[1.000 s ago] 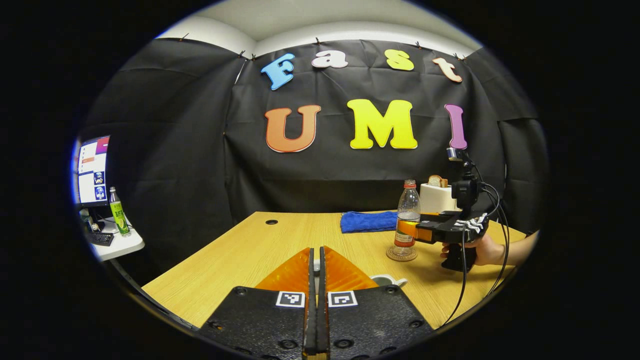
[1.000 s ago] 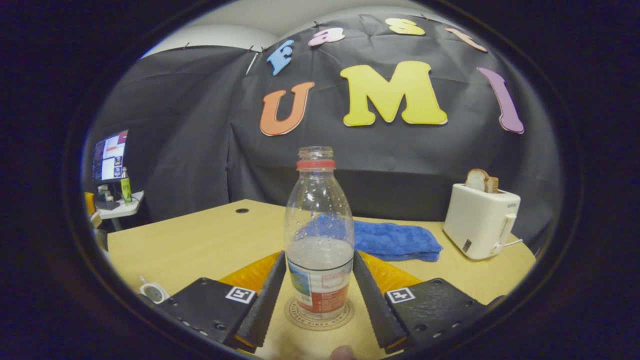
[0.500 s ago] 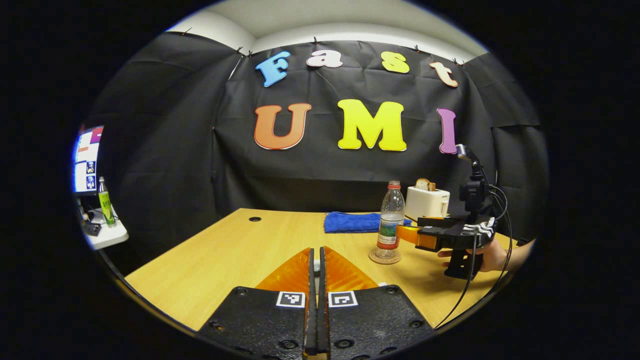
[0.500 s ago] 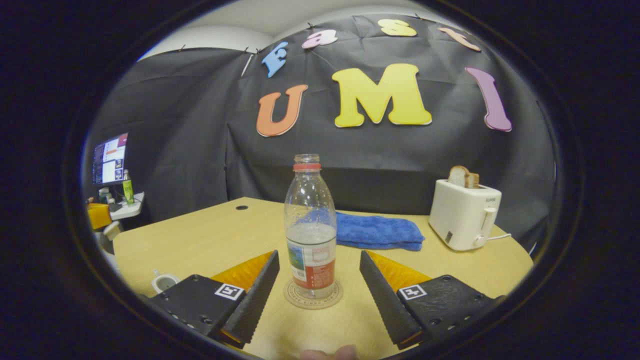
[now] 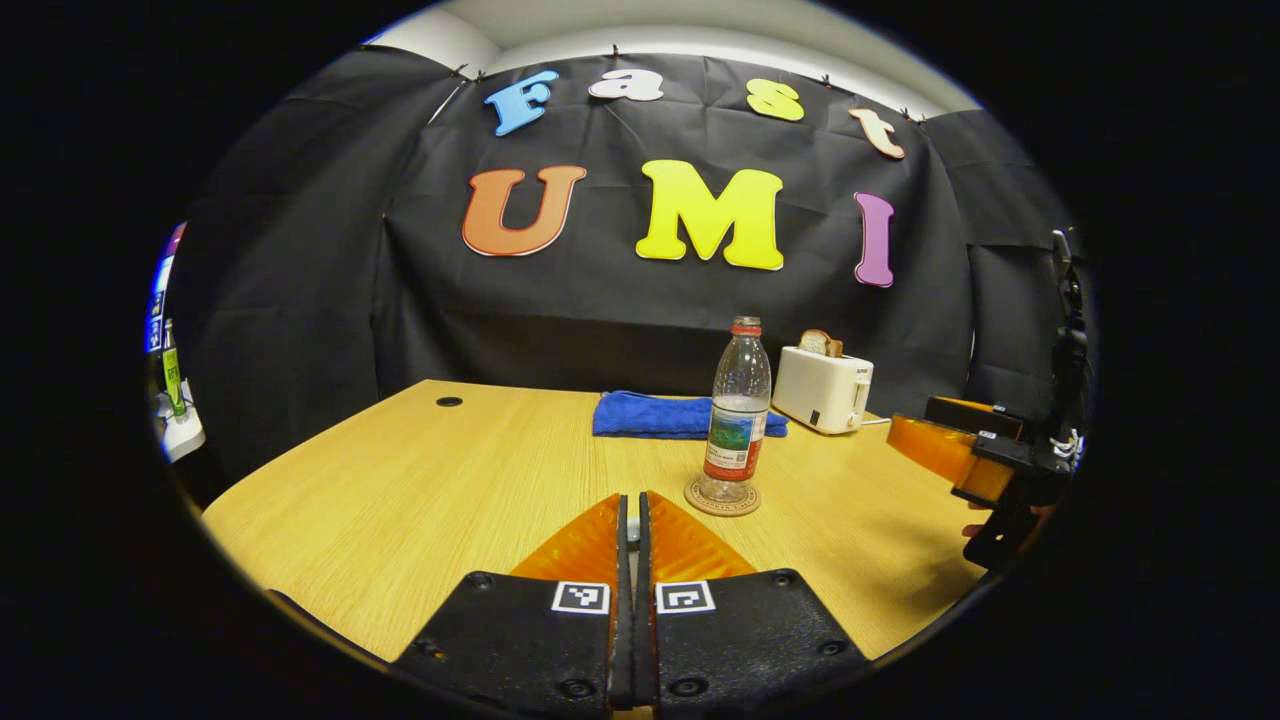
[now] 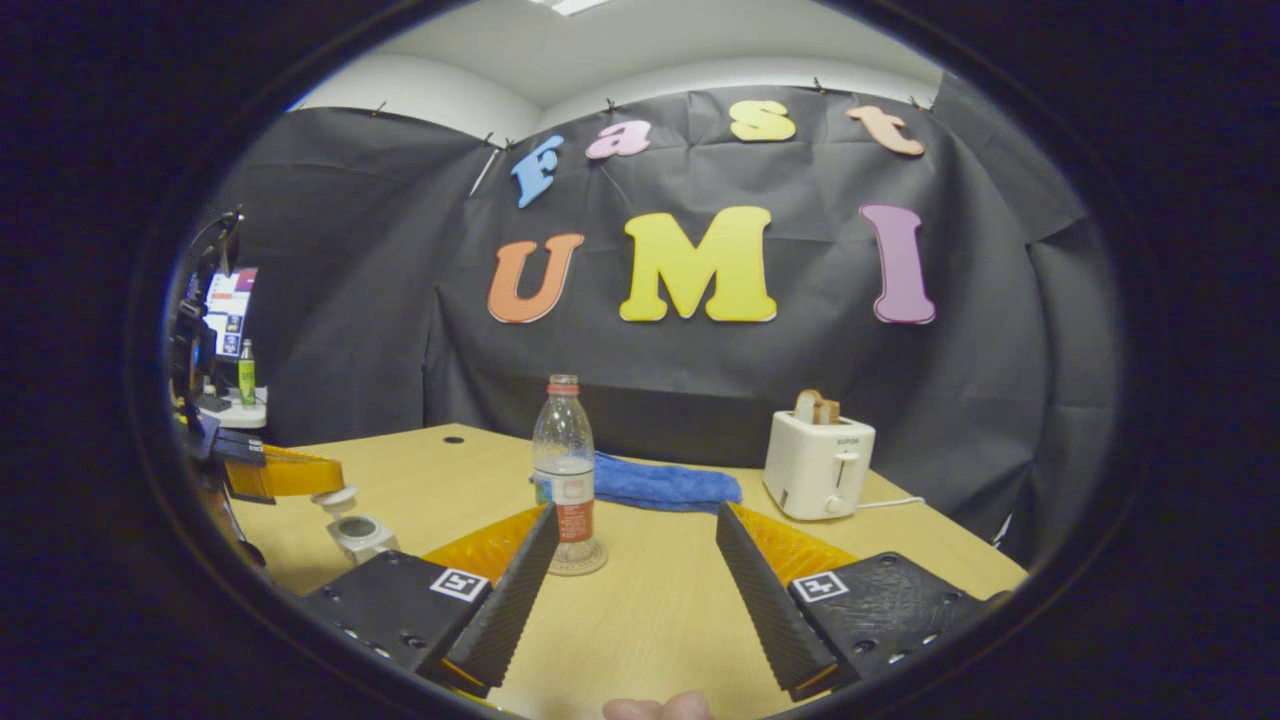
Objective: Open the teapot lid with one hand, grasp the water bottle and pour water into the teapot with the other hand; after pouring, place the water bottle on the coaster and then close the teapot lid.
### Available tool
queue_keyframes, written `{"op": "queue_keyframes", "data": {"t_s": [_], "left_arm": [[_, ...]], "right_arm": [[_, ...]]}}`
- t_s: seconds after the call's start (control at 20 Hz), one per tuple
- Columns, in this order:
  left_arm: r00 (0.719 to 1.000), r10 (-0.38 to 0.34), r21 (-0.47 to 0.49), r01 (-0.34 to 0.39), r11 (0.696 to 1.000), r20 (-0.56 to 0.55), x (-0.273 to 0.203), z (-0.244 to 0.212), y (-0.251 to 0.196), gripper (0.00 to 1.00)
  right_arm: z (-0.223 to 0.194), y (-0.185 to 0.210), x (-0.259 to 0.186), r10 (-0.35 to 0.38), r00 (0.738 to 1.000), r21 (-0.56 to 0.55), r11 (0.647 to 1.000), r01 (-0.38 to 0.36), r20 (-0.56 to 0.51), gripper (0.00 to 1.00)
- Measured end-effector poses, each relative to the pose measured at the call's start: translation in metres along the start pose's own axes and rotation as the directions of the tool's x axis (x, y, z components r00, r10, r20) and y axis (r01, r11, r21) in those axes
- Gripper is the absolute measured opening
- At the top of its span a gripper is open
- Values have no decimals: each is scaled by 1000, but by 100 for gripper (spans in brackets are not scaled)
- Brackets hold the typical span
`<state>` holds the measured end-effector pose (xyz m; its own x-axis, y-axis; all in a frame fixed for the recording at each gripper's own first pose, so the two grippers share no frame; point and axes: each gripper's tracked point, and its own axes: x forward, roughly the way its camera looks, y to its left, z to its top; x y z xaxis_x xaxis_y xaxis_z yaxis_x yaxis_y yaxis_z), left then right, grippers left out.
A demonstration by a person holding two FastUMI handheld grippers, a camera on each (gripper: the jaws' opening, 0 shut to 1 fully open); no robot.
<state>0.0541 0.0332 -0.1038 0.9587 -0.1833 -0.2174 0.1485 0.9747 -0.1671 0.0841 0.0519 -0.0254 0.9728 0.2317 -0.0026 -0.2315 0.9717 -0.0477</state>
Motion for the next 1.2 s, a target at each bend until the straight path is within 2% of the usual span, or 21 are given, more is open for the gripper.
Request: {"op": "queue_keyframes", "data": {"t_s": [0.3, 0.55, 0.8, 0.95, 1.05, 1.1, 1.15, 1.2], "left_arm": [[999, 26, 7, -26, 1000, -39, 12, -18, 7, 3], [999, 26, 14, -25, 1000, -44, 11, -24, 4, 3], [997, 37, 9, -36, 999, -75, 11, -33, 3, 4], [996, 39, -17, -40, 999, -80, 12, -33, 1, 8], [995, 67, -18, -69, 997, -78, 9, -30, 4, 36], [994, 84, -16, -85, 996, -73, 4, -26, 7, 59], [993, 94, -21, -96, 995, -64, 2, -20, 8, 66], [993, 111, -31, -112, 993, -42, -4, -11, 9, 69]], "right_arm": [[11, -26, -21, -50, 998, -26, 998, 51, 50, 94], [-3, -29, -20, -52, 998, 0, 999, 52, 17, 94], [1, -31, -26, -60, 998, -2, 998, 60, 27, 94], [5, -29, -31, -61, 997, 11, 998, 61, 38, 95], [7, -31, -36, -73, 996, 22, 997, 73, 42, 95], [7, -32, -39, -83, 996, 28, 996, 81, 43, 94], [8, -33, -41, -95, 995, 37, 995, 93, 44, 94], [8, -32, -43, -101, 994, 55, 994, 99, 41, 94]]}}
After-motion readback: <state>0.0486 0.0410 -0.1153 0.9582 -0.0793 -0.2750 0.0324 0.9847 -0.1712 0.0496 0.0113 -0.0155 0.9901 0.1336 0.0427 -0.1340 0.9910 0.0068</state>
